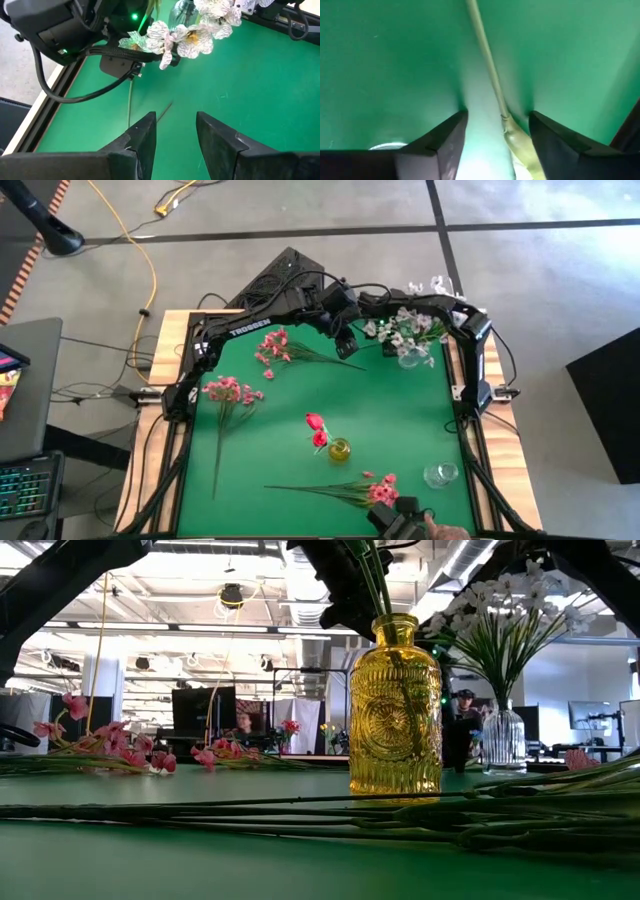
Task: Sort flowers into vase by color
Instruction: Put the top right red tulip into the transparent yellow vase
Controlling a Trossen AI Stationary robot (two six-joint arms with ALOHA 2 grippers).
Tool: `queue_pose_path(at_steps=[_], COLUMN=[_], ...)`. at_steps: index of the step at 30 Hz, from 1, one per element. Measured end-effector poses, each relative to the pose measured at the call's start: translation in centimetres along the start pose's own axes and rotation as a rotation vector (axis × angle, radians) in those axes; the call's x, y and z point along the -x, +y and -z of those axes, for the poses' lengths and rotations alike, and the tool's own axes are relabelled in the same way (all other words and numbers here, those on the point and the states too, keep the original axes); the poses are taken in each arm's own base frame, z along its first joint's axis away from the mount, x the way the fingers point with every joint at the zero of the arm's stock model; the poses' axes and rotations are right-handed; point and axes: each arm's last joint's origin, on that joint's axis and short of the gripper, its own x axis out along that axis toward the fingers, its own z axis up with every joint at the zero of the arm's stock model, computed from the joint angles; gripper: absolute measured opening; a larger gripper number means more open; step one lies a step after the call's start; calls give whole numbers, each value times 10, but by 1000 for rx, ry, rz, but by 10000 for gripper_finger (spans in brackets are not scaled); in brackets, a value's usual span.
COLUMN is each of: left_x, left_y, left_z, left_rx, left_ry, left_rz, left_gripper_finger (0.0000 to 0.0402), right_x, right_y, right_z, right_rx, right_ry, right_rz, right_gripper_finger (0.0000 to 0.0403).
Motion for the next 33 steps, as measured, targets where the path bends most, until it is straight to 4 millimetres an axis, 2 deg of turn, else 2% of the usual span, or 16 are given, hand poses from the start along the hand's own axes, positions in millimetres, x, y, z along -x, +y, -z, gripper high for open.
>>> queue_pose_path(at_steps=[3, 10, 12, 21, 25, 33], left_x=[0, 0, 0, 0, 0, 1], left_y=[0, 0, 0, 0, 1, 9], left_z=[0, 0, 0, 0, 1, 2], left_rx=[0, 0, 0, 0, -9, 7], left_ry=[0, 0, 0, 0, 6, 26], left_rz=[0, -1, -1, -2, -4, 14], left_gripper_finger=[128, 128, 128, 128, 128, 128], right_x=[2, 10, 13, 34, 56, 111], right_y=[0, -7, -10, -18, -20, -22], right_z=[-1, -3, -3, -4, 0, 16], right_rx=[24, 16, 7, -34, -51, -123], right_ry=[2, -14, -17, -70, -119, -292], right_rz=[-2, 6, 8, 59, 108, 260], right_gripper_finger=[193, 46, 19, 30, 17, 25])
